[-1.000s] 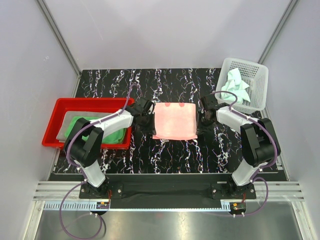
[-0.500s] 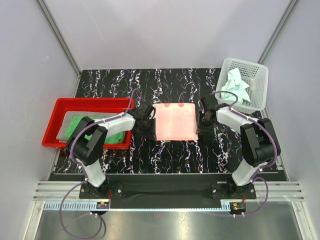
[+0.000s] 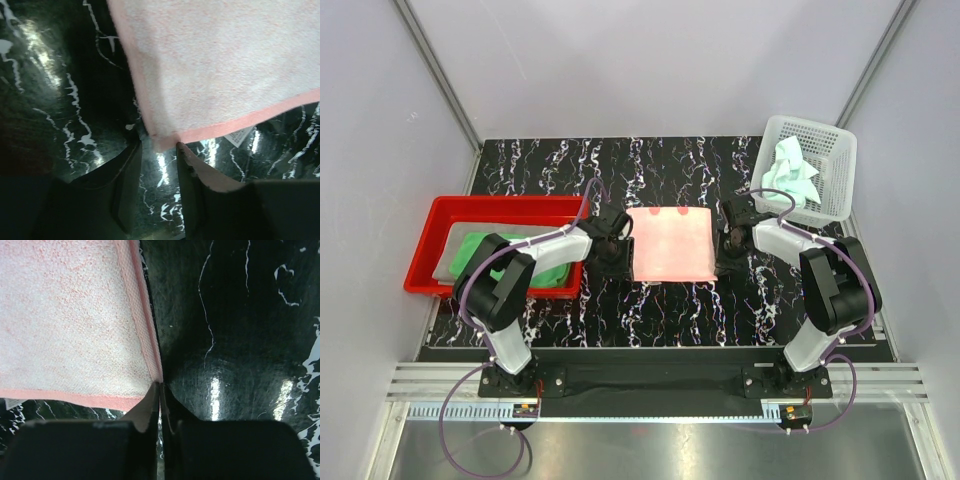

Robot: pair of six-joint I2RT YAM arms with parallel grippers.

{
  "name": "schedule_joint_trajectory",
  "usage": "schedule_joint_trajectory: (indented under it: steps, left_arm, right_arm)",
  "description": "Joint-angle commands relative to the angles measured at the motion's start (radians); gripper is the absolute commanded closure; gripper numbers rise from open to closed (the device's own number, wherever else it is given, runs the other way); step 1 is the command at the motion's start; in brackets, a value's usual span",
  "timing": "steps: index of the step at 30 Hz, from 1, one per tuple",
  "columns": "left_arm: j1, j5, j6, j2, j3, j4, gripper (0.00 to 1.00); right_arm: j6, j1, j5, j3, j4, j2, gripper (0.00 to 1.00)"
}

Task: Fold and stack the towels
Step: Fold the towel

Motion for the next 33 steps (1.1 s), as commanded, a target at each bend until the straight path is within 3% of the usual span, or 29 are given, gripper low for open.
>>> schedule_joint_trajectory:
  steps: [1, 6, 10, 12, 14, 17, 21, 29, 33]
  left_arm:
    - [-0.003, -0.082, 0.030, -0.052, 0.050, -0.060, 0.59]
    - [0.009, -0.128, 0.062, -0.092, 0.099, -0.101, 0.55]
    - [0.018, -0.049, 0.139, -0.078, 0.157, -0.072, 0.53]
    - [0.033, -0.003, 0.163, -0.048, 0.219, -0.070, 0.53]
    - [0.062, 0.070, 0.221, -0.007, 0.288, -0.090, 0.53]
    - [0.101, 0.097, 0.346, 0.055, 0.433, -0.136, 0.51]
    - [0.159, 0.137, 0.462, 0.178, 0.646, -0.243, 0.51]
    - [0.194, 0.146, 0.692, 0.493, 1.056, -0.441, 0.51]
    - [0.207, 0.221, 0.755, 0.541, 1.110, -0.442, 0.52]
  right_arm:
    - [-0.001, 0.009, 0.022, -0.022, 0.020, -0.005, 0.97]
    - [0.009, 0.009, 0.017, -0.060, 0.030, -0.041, 1.00]
    - [0.019, 0.009, 0.019, -0.086, 0.020, -0.078, 0.97]
    - [0.034, 0.009, 0.043, -0.092, 0.003, -0.092, 0.73]
    - [0.031, 0.009, 0.053, -0.091, -0.031, -0.115, 0.59]
    - [-0.019, 0.009, 0.054, -0.045, -0.062, -0.150, 0.52]
    - [-0.210, -0.003, -0.027, 0.171, -0.089, -0.092, 0.43]
    - [-0.628, -0.071, -0.274, 0.542, -0.206, 0.214, 0.45]
    - [-0.770, -0.097, -0.300, 0.745, -0.319, 0.381, 0.47]
